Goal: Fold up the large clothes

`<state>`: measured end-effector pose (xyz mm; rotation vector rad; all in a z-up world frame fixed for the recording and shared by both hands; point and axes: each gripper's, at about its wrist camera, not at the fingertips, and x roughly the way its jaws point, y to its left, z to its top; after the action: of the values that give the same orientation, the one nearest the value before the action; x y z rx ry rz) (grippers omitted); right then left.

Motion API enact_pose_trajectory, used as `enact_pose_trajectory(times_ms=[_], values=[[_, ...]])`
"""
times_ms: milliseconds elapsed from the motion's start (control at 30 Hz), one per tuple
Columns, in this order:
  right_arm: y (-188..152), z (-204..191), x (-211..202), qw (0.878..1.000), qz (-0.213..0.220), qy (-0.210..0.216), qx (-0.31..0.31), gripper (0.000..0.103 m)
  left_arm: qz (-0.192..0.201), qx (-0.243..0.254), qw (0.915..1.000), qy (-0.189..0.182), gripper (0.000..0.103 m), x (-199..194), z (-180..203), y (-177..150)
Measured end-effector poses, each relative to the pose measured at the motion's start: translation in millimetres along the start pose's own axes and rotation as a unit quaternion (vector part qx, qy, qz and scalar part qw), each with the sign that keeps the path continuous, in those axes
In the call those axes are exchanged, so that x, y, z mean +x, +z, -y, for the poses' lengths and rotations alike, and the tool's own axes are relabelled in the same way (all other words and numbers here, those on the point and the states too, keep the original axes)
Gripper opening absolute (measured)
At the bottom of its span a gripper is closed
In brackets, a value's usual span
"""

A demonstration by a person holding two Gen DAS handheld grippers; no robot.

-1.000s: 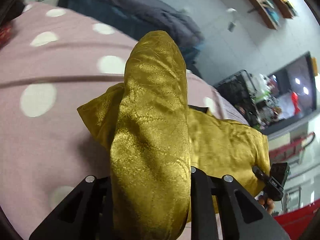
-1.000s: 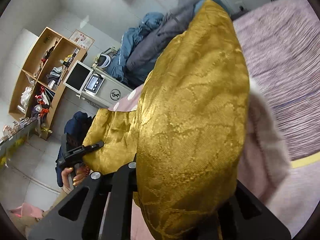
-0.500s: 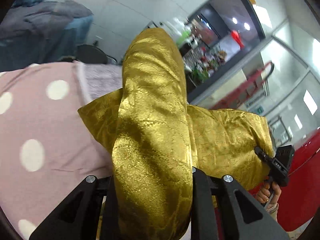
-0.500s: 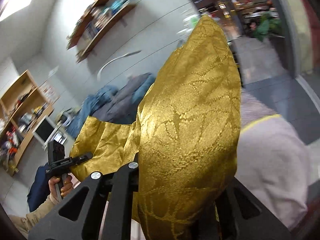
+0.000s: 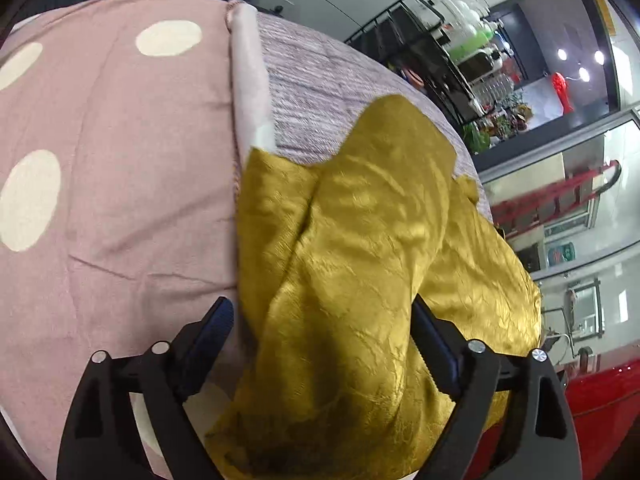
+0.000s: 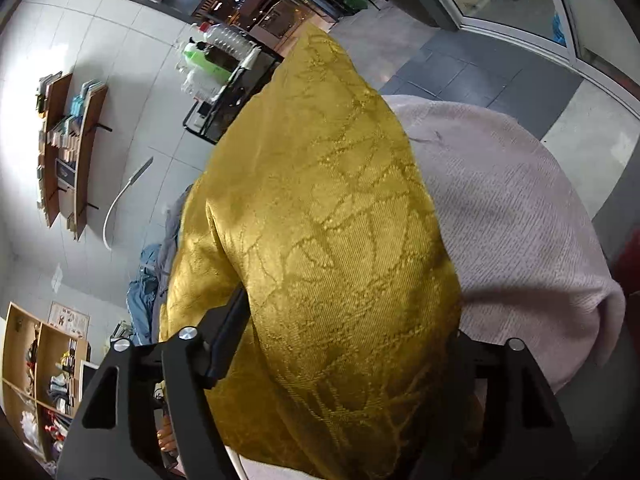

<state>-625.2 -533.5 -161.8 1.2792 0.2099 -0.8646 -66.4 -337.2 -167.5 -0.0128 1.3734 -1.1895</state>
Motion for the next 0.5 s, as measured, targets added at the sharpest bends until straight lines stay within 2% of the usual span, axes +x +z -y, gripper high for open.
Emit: enact_pose_trajectory(times_ms=[33, 133, 200, 267, 333, 400, 500], values=[[0, -1, 4, 1.000, 0.001, 0.000, 0.007, 0.078, 0.005, 0.004, 1.0000, 0.005, 0.087, -3, -5, 2], [-4, -10, 11, 1.000, 0.008, -0.018, 0.004, 0.080, 0.020, 0.016, 0.9994, 0.021, 0.088, -12, 1, 5], [-7, -10, 13, 0.999, 0.013, -0.029, -0.003, 0.080, 0.038, 0.023, 0.9982, 0.042, 0.091, -20, 6, 10], [-6, -11, 7, 0.998, 0.025, -0.054, -0.015, 0.087, 0.061, 0.026, 0.9948, 0.077, 0.094, -35, 7, 13], [-10, -17, -16, 0.989, 0.081, -0.113, -0.041, 0.088, 0.082, 0.024, 0.9901, 0.111, 0.096, -53, 6, 10], [-10, -24, -40, 0.974, 0.140, -0.169, -0.062, 0.090, 0.110, 0.022, 0.9838, 0.140, 0.096, -73, -1, 8], [-13, -31, -67, 0.956, 0.183, -0.214, -0.081, 0.090, 0.150, 0.011, 0.9675, 0.203, 0.097, -112, -24, -9]])
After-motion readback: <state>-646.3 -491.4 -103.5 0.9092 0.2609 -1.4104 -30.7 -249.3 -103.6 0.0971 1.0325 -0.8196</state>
